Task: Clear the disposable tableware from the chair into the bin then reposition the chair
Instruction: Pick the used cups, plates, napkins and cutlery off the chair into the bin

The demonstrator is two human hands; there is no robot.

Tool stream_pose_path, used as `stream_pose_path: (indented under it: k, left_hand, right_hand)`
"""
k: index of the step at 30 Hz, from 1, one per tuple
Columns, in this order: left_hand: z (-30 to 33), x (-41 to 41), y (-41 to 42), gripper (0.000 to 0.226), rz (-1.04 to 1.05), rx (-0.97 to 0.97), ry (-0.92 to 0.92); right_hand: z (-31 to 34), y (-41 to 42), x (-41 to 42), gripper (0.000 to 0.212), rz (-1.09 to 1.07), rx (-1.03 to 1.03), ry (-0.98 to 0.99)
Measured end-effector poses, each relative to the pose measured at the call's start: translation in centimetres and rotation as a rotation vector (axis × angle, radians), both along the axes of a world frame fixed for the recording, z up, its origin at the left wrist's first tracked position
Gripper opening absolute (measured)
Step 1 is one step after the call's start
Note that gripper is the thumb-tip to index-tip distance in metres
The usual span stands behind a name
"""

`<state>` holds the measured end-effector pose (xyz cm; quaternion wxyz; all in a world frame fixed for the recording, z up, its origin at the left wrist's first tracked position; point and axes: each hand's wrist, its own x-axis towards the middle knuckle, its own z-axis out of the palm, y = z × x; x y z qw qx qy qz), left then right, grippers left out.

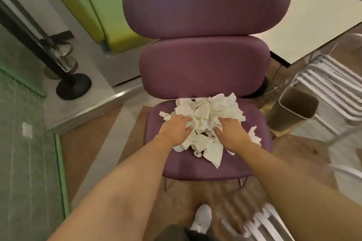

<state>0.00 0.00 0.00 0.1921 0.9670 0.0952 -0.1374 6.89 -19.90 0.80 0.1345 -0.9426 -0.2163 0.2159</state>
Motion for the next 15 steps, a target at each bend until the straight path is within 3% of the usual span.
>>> stream_pose_path:
  k: [4, 15]
  left_hand:
    - [-3.2, 2.8, 1.3, 0.049, 0.002, 0.037, 0.129]
    - [-12.3, 11.8, 4.0, 0.056, -0.050, 0.005, 0.179]
  right_hand:
    - [-2.7, 1.0, 2.6, 0.050, -0.019, -0.064, -0.023]
    - [-11.0, 5.3, 11.6, 0.039, -0.222, -0.042, 0.079]
